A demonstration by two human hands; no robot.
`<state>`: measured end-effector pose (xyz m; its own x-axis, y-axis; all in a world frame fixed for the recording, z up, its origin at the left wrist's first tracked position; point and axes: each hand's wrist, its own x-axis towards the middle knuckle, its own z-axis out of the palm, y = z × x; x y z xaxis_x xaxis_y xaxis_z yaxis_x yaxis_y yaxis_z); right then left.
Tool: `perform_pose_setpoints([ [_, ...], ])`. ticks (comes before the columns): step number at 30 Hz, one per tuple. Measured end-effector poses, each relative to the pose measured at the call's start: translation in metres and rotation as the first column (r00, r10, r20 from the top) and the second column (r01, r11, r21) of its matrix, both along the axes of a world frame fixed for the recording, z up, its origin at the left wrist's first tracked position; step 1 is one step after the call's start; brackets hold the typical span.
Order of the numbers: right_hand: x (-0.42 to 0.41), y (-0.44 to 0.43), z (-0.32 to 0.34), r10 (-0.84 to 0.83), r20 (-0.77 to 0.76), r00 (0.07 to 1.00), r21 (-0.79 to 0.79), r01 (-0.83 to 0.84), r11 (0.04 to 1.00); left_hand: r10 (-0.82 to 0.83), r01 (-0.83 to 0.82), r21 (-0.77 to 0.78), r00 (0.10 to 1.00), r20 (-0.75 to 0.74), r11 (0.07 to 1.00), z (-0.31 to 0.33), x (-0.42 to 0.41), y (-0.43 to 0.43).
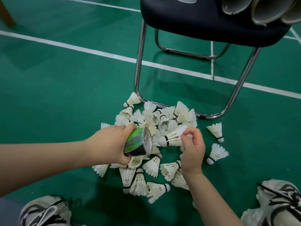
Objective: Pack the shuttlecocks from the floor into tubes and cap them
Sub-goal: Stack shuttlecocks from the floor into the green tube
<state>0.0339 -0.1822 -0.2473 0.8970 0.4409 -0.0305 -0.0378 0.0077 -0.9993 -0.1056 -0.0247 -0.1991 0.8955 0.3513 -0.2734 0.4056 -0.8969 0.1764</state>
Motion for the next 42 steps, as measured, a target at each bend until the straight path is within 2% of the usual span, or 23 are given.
perform_pose_setpoints([
  [2,-0.004,0.004,0.021,0.158,0.093,0.983,0.06,-0.164,0.985,-0.012,0.012,-0.006,1.0,0.005,1.0,0.002,0.0,0.0],
  [4,-0.009,0.008,0.036,0.291,0.189,0.938,0.024,-0.3,0.953,-0.021,0.021,-0.001,1.0,0.009,1.0,0.004,0.0,-0.003],
  [7,-0.018,0.012,0.044,0.383,0.236,0.893,-0.052,-0.382,0.923,-0.023,0.023,-0.002,1.0,0.016,1.0,0.007,0.002,-0.008],
  [11,-0.028,0.014,0.039,0.471,0.097,0.877,-0.076,-0.465,0.882,0.006,-0.006,-0.007,1.0,0.025,1.0,0.009,0.002,-0.008],
  [15,-0.039,0.019,0.039,0.613,0.056,0.788,-0.161,-0.599,0.785,0.034,-0.034,0.002,0.999,0.026,0.999,0.007,-0.004,-0.001],
  [19,-0.047,0.03,0.035,0.77,-0.018,0.638,-0.301,-0.738,0.604,0.012,-0.012,0.013,0.998,0.056,1.0,0.007,-0.011,0.005],
  [22,-0.051,0.037,0.033,0.864,-0.046,0.501,-0.372,-0.812,0.451,-0.033,0.033,0.049,0.999,0.012,0.998,0.004,-0.018,0.005],
  [25,-0.051,0.041,0.032,0.888,-0.092,0.45,-0.357,-0.847,0.393,-0.031,0.029,0.076,0.999,0.017,0.997,-0.002,-0.027,0.009],
  [30,-0.056,0.049,0.03,0.874,-0.094,0.477,-0.342,-0.84,0.421,-0.003,0.002,0.069,1.0,0.016,0.998,-0.008,-0.035,0.016],
  [32,-0.054,0.054,0.029,0.81,-0.103,0.577,-0.245,-0.804,0.541,0.038,-0.04,0.05,0.999,0.036,0.998,-0.007,-0.034,0.019],
  [34,-0.044,0.06,0.023,0.668,-0.12,0.734,-0.168,-0.678,0.715,0.083,-0.086,0.065,0.995,0.049,0.994,-0.006,-0.034,0.025],
  [36,-0.03,0.064,0.01,0.505,-0.084,0.859,-0.253,-0.509,0.823,0.105,-0.108,0.097,0.994,0.034,0.989,-0.007,-0.036,0.031],
  [37,-0.024,0.065,0.002,0.452,-0.044,0.891,-0.345,-0.438,0.83,0.113,-0.115,0.111,0.993,0.028,0.987,-0.008,-0.036,0.034],
  [39,-0.015,0.071,-0.017,0.421,0.024,0.907,-0.517,-0.349,0.781,0.127,-0.129,0.124,0.992,0.027,0.984,-0.012,-0.037,0.04],
  [42,-0.007,0.08,-0.051,0.497,0.107,0.861,-0.747,-0.26,0.612,0.151,-0.154,0.122,0.988,0.033,0.981,-0.013,-0.036,0.047],
])
